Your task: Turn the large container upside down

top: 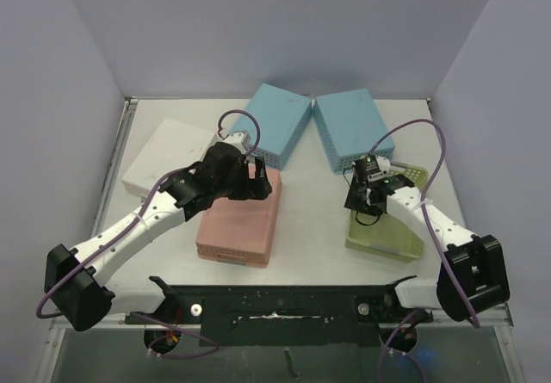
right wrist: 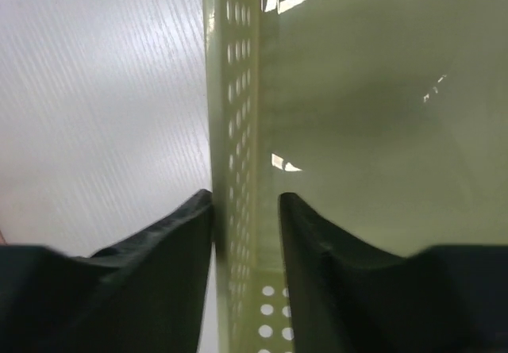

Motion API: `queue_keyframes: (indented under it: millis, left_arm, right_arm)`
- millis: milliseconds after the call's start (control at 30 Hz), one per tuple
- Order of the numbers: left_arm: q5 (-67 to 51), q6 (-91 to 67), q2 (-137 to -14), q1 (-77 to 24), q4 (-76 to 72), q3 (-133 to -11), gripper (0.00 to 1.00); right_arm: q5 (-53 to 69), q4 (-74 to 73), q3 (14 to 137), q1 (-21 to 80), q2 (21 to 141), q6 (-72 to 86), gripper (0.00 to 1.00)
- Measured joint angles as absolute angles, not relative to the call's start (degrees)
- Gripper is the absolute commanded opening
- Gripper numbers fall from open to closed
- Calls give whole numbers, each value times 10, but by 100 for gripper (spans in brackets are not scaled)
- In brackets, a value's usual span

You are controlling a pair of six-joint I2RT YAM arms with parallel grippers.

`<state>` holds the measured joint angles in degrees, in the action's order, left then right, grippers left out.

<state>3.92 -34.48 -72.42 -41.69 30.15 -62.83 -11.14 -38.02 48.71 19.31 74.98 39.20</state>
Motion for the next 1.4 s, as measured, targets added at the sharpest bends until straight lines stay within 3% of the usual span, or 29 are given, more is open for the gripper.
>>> queue_keyframes:
  millis: [100, 533, 767, 1067, 1267, 1400]
  left_arm:
    - [39, -347, -727, -417, 302, -629, 83]
    - [46, -351, -731, -416, 305, -648, 83]
    - [83, -356, -731, -410, 307, -665, 83]
    - [127, -372, -721, -406, 313, -665, 83]
    - [142, -387, -702, -403, 313, -657, 83]
    - [141, -391, -701, -401, 312, -653, 83]
  right_arm:
    - [-114, -378, 488, 193, 750, 392, 0]
    - [-83, -455, 558, 194, 570, 422, 0]
    - [48, -352, 531, 227, 513, 487, 0]
    - [164, -187, 489, 293, 584, 546, 0]
    - [228, -111, 409, 241, 569, 598, 0]
    - [296, -68, 329, 146, 499, 638, 0]
